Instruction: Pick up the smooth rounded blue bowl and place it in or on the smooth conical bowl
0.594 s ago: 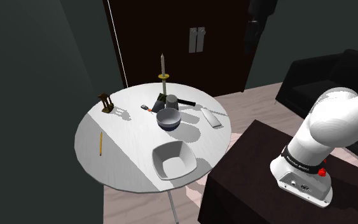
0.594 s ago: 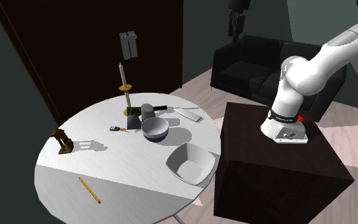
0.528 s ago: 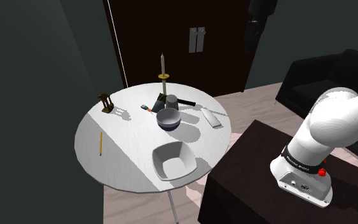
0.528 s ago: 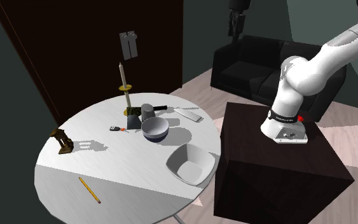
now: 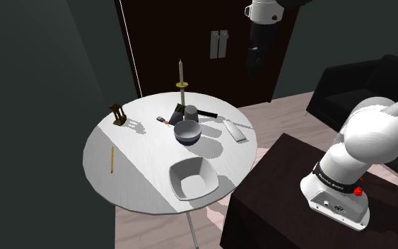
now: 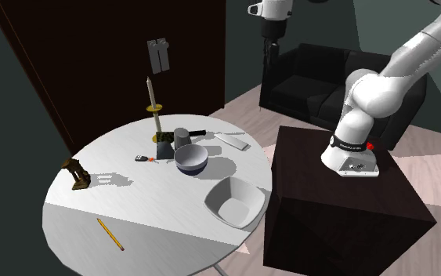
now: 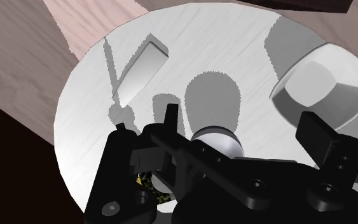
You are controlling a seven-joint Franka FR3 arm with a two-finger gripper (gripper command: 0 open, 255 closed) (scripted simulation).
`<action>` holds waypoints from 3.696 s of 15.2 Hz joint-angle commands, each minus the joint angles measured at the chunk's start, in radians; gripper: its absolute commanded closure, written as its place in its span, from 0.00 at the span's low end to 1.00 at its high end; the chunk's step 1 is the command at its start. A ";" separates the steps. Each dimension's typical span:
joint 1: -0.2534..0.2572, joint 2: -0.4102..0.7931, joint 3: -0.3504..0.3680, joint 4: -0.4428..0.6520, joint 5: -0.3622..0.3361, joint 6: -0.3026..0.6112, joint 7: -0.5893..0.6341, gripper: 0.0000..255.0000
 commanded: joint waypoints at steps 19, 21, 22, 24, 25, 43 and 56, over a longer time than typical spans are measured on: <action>0.024 0.681 0.107 0.137 -0.093 0.511 0.189 0.00; 0.031 0.759 0.110 0.180 -0.116 0.540 0.212 0.00; 0.035 0.798 0.110 0.203 -0.128 0.553 0.224 0.00; 0.045 0.876 0.108 0.254 -0.151 0.574 0.245 0.00; 0.051 0.915 0.106 0.282 -0.162 0.583 0.255 0.00; 0.139 1.434 0.059 0.712 -0.250 0.650 0.321 0.00; 0.139 1.450 0.056 0.717 -0.253 0.661 0.323 1.00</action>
